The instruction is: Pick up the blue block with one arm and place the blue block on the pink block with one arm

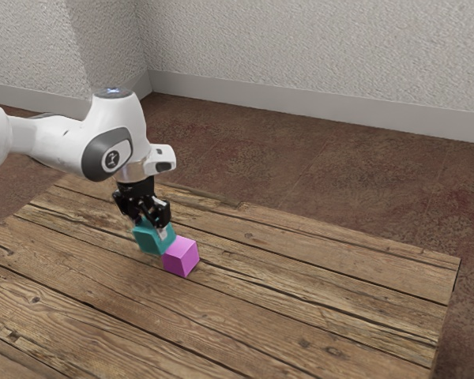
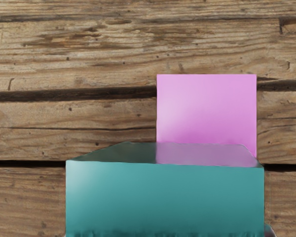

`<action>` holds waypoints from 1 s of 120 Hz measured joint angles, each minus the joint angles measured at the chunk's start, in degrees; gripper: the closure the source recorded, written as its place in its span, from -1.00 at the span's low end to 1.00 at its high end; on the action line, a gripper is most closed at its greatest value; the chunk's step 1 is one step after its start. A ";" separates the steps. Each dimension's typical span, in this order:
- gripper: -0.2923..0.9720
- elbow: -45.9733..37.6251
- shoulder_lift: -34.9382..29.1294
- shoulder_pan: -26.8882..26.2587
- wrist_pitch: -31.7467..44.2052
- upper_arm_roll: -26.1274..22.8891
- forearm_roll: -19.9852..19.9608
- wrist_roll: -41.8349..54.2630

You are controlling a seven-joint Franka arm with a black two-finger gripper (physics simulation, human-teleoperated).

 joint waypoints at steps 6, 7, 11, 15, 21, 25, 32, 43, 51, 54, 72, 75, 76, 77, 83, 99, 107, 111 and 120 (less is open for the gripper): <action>0.37 1.78 1.56 -0.13 -0.44 -0.55 0.02 -0.02; 0.37 2.01 1.78 -0.18 -0.51 -0.63 0.02 -0.03; 0.38 2.98 2.71 -0.41 -0.79 -0.87 0.04 -0.04; 0.39 3.79 3.57 -0.54 -1.04 -1.01 0.06 -0.06; 0.41 4.63 4.55 -0.57 -1.35 -1.11 0.09 -0.10; 0.41 5.11 5.09 -0.54 -1.51 -1.14 0.12 -0.13; 0.41 5.95 5.67 -0.51 -1.73 -1.16 0.17 -0.17; 0.41 6.73 5.95 -0.49 -1.97 -1.38 0.20 -0.22; 0.40 7.00 5.99 -0.51 -2.11 -1.49 0.20 -0.24; 0.40 7.09 5.99 -0.51 -2.15 -1.50 0.20 -0.24; 0.14 7.22 6.07 -0.51 -2.38 -1.51 -0.34 0.25; 0.05 7.22 6.08 -0.51 -2.42 -1.51 -0.65 0.52; 0.02 7.21 6.08 -0.51 -2.43 -1.51 -0.76 0.62; 0.00 7.22 6.08 -0.51 -2.45 -1.51 -0.87 0.72; -0.11 7.24 6.09 -0.49 -2.54 -1.52 -1.44 1.34; -0.30 7.26 5.92 -0.50 -2.71 -1.61 -2.20 2.72; -0.37 7.25 5.62 -0.48 -2.86 -1.61 -2.37 3.30; -0.39 7.45 4.62 -0.48 -3.46 -1.61 -2.49 3.57; -0.43 10.14 2.08 -0.49 -6.26 -1.56 -2.82 4.11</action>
